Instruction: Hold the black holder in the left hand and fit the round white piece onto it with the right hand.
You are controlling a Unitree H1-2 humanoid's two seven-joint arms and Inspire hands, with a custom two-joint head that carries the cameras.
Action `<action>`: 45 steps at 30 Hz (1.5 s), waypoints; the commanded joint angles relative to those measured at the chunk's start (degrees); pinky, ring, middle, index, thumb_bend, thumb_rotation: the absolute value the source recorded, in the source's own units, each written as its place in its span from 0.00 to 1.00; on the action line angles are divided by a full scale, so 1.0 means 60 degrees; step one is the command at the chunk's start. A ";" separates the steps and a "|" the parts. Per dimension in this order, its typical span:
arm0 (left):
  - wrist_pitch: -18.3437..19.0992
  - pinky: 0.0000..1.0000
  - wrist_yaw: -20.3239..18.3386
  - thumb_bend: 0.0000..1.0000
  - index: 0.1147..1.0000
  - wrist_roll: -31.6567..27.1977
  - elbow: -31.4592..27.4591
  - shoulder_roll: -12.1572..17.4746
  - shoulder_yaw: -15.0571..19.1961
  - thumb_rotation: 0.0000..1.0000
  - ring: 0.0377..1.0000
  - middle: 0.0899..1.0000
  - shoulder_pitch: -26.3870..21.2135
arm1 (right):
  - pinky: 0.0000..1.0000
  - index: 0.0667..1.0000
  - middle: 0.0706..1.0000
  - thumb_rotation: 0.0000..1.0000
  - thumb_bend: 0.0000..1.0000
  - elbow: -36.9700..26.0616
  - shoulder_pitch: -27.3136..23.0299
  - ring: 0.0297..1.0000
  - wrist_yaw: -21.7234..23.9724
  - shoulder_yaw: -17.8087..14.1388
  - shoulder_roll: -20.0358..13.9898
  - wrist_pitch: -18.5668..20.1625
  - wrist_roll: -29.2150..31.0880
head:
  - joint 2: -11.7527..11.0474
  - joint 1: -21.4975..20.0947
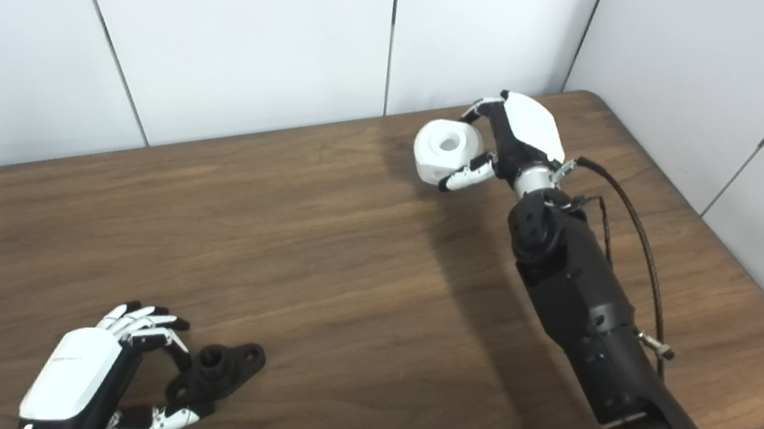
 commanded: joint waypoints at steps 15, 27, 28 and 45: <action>0.0093 0.96 0.0156 0.52 0.42 0.0826 0.0144 -0.0265 -0.0467 0.05 0.87 0.76 0.0051 | 0.88 0.44 0.78 0.14 0.53 -0.3366 0.0041 0.90 0.3229 0.0028 0.0114 0.0736 -0.0555 | 0.0253 0.1652; 0.0415 0.98 0.0019 0.52 0.42 0.1205 0.0073 -0.0552 -0.0725 0.05 0.89 0.78 0.0029 | 0.94 0.44 0.79 0.14 0.53 -0.5360 0.0488 0.90 0.6048 -0.0358 0.1488 0.0738 -0.1365 | 0.0476 0.2531; 0.0427 0.98 0.0032 0.52 0.42 0.1229 0.0082 -0.0563 -0.0743 0.05 0.89 0.78 0.0022 | 0.95 0.44 0.79 0.14 0.53 -0.5482 0.0513 0.90 0.6292 -0.0364 0.1610 0.0737 -0.1497 | 0.0493 0.2546; 0.0547 1.00 -0.0068 0.52 0.42 0.1400 0.0075 -0.0621 -0.0818 0.06 0.90 0.78 -0.0076 | 0.99 0.44 0.81 0.14 0.53 -0.6596 0.1031 0.91 0.7882 0.0393 0.2786 0.0731 -0.2137 | 0.0673 0.2741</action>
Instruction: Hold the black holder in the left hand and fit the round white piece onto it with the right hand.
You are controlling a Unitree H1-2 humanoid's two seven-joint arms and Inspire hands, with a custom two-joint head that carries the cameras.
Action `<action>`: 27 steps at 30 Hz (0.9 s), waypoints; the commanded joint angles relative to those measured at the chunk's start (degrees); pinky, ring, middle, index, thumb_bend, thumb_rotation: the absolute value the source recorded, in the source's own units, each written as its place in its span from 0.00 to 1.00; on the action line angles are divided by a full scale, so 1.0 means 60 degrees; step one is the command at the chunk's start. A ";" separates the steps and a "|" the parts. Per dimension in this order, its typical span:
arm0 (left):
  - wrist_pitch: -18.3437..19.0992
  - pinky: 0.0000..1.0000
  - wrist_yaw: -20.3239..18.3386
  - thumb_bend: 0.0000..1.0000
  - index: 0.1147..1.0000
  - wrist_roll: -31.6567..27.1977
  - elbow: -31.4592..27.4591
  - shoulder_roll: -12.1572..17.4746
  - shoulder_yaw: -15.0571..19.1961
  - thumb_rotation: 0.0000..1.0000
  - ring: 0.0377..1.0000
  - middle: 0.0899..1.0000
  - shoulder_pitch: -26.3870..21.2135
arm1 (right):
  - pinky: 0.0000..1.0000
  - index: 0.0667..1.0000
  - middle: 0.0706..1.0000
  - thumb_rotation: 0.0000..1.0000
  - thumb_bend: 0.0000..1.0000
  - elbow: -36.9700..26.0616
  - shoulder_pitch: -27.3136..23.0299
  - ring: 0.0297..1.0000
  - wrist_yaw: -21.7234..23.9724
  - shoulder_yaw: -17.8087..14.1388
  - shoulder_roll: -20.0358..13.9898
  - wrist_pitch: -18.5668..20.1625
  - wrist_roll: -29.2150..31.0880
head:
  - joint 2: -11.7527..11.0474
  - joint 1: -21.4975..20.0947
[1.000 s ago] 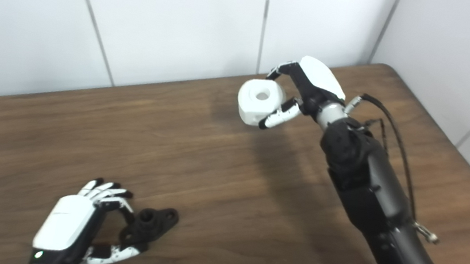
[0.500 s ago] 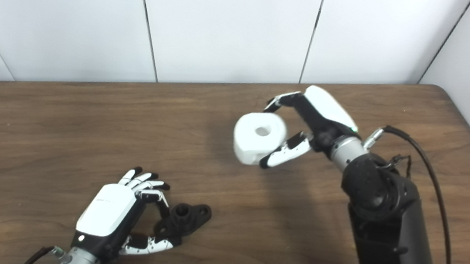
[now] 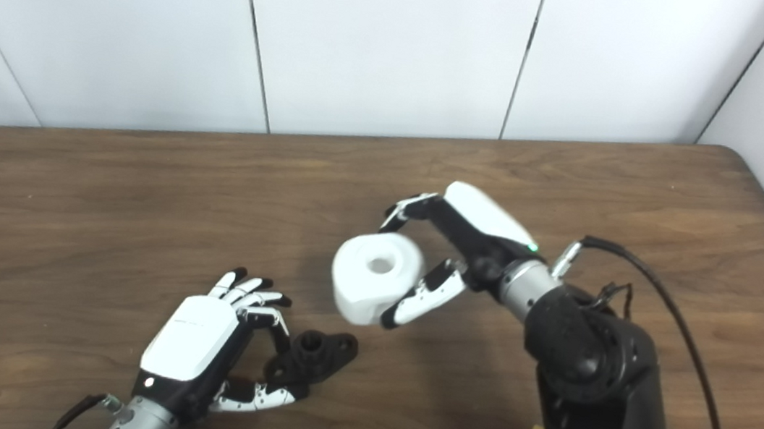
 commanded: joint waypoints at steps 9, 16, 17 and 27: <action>0.0030 1.00 -0.0243 0.52 0.42 0.0290 0.0071 -0.0035 -0.0210 0.06 0.90 0.78 -0.0023 | 1.00 0.44 0.81 0.14 0.53 -0.0624 0.0213 0.94 -0.0041 0.0311 0.0396 -0.0006 -0.0104 | 0.0103 0.0048; 0.0123 1.00 -0.0381 0.52 0.42 0.0381 0.0059 -0.0082 -0.0259 0.06 0.90 0.78 -0.0075 | 1.00 0.44 0.81 0.14 0.53 -0.0616 0.0294 0.94 -0.0060 0.0404 0.0587 -0.0006 0.0019 | 0.0146 0.0107; 0.0134 1.00 -0.0387 0.52 0.42 0.0399 0.0062 -0.0093 -0.0269 0.06 0.90 0.78 -0.0080 | 1.00 0.44 0.81 0.14 0.53 -0.0608 0.0297 0.95 -0.0073 0.0407 0.0622 -0.0006 0.0017 | 0.0155 0.0120; 0.0208 1.00 -0.0401 0.52 0.42 0.0396 0.0091 -0.0161 -0.0322 0.06 0.89 0.78 -0.0106 | 1.00 0.44 0.81 0.14 0.53 -0.0470 0.0346 0.94 -0.0341 0.0545 0.0729 -0.0014 0.0149 | 0.0196 0.0233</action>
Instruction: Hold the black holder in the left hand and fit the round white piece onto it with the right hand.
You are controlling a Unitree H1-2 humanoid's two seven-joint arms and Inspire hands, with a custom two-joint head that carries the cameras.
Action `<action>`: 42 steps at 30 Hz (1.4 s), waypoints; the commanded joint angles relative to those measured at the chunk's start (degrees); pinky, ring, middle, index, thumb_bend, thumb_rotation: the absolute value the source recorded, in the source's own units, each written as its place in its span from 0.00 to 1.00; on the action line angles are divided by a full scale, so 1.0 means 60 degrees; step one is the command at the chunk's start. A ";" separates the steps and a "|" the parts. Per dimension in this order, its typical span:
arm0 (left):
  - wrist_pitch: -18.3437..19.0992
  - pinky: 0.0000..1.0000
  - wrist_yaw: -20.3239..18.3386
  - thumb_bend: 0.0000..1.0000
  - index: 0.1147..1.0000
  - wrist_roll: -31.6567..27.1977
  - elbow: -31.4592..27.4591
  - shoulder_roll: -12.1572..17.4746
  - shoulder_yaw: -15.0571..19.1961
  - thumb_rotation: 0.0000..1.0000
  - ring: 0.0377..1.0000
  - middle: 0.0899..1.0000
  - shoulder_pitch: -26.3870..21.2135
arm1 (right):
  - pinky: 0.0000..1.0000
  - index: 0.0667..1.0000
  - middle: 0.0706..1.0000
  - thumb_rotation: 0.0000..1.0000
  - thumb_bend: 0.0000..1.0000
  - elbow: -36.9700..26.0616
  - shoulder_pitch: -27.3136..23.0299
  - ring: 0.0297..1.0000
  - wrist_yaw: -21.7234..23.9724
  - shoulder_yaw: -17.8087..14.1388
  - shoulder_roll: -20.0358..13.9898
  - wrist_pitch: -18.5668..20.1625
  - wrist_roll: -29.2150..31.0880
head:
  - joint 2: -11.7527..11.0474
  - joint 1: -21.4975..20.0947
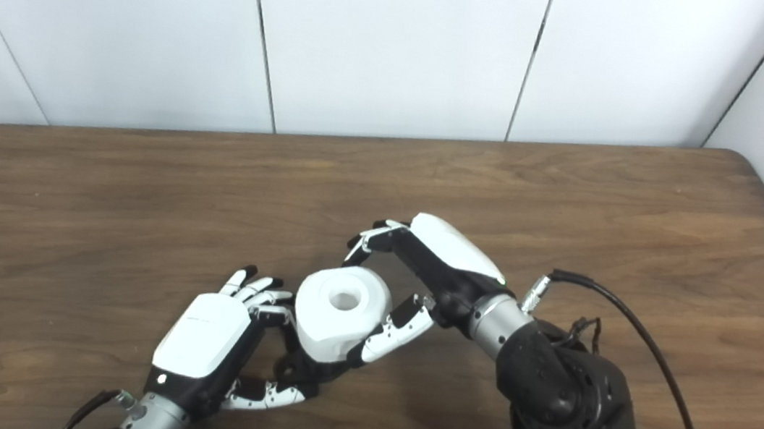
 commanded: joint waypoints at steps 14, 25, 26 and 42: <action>0.0109 1.00 -0.0418 0.52 0.42 0.0133 0.0022 -0.0032 -0.0213 0.06 0.90 0.78 -0.0046 | 1.00 0.44 0.81 0.14 0.53 -0.0120 -0.0105 0.95 -0.0365 0.0152 0.0306 -0.0013 0.0099 | 0.0060 0.0066; 0.0092 1.00 -0.0422 0.52 0.42 0.0128 0.0003 -0.0063 -0.0216 0.06 0.89 0.78 -0.0043 | 1.00 0.44 0.81 0.14 0.52 0.0002 0.0100 0.95 -0.0627 0.0240 0.0186 -0.0033 0.0281 | 0.0106 0.0145; 0.0088 1.00 -0.0416 0.52 0.42 0.0129 0.0010 -0.0063 -0.0215 0.06 0.89 0.78 -0.0044 | 1.00 0.44 0.81 0.14 0.52 0.0011 0.0118 0.95 -0.0659 0.0253 0.0166 -0.0033 0.0307 | 0.0106 0.0145; 0.0133 1.00 -0.0496 0.52 0.42 0.0197 -0.0090 -0.0080 -0.0229 0.06 0.90 0.78 -0.0023 | 1.00 0.44 0.81 0.14 0.53 0.0135 0.0303 0.95 -0.1080 0.0453 -0.0003 -0.0034 0.0448 | 0.0125 0.0117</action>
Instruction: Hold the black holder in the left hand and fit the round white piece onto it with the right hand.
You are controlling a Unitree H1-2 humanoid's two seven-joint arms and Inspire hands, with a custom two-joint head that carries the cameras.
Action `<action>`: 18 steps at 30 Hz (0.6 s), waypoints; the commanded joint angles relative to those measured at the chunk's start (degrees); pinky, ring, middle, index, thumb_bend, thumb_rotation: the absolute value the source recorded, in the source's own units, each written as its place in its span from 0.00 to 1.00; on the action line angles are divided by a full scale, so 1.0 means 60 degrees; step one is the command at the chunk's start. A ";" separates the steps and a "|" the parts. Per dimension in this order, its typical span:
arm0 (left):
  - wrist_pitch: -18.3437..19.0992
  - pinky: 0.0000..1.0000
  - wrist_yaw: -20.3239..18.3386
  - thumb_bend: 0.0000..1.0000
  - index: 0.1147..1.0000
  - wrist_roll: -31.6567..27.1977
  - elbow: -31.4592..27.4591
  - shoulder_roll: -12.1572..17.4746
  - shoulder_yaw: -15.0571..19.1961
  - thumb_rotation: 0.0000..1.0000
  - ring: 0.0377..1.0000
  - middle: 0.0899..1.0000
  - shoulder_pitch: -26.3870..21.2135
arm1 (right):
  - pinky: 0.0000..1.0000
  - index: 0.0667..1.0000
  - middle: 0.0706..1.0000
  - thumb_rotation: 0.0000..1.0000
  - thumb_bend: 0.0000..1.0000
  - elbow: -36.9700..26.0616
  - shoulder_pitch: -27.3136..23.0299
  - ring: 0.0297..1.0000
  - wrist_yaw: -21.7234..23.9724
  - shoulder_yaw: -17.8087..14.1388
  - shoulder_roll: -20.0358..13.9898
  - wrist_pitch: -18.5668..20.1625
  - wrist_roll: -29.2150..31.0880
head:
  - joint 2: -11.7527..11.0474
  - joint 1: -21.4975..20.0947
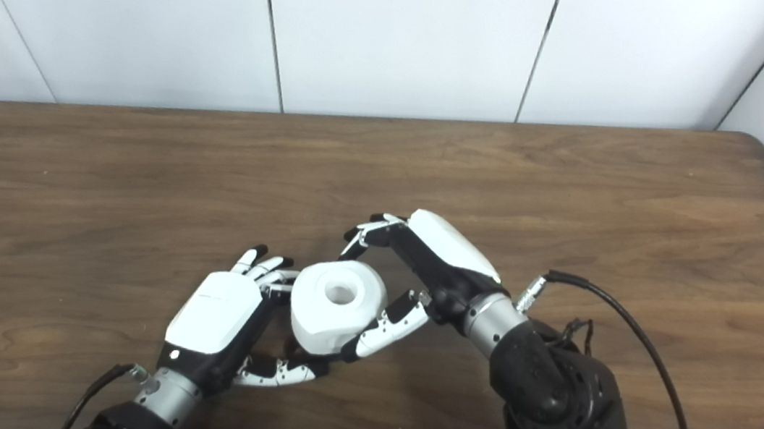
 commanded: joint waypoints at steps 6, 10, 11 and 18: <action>0.0027 1.00 -0.0337 0.52 0.42 0.0219 -0.0075 -0.0042 -0.0181 0.06 0.90 0.78 0.0035 | 1.00 0.44 0.81 0.14 0.53 0.0029 -0.0136 0.95 -0.0462 0.0118 -0.0102 -0.0045 0.0122 | -0.0025 0.0033; 0.0007 0.99 -0.0299 0.52 0.42 0.0257 -0.0048 -0.0046 -0.0195 0.06 0.89 0.78 0.0027 | 1.00 0.44 0.81 0.14 0.53 0.0092 -0.0133 0.95 -0.0573 0.0141 -0.0099 -0.0034 0.0159 | -0.0029 0.0019; 0.0005 0.99 -0.0282 0.52 0.42 0.0264 -0.0046 -0.0055 -0.0199 0.06 0.89 0.78 0.0032 | 1.00 0.44 0.81 0.14 0.53 0.0100 -0.0134 0.95 -0.0583 0.0146 -0.0091 -0.0032 0.0152 | -0.0027 0.0009; 0.0076 1.00 -0.0358 0.52 0.42 0.0387 -0.0101 -0.0144 -0.0233 0.06 0.89 0.78 0.0042 | 1.00 0.44 0.81 0.14 0.53 0.0128 -0.0134 0.95 -0.0626 0.0137 -0.0054 -0.0026 0.0216 | 0.0003 -0.0011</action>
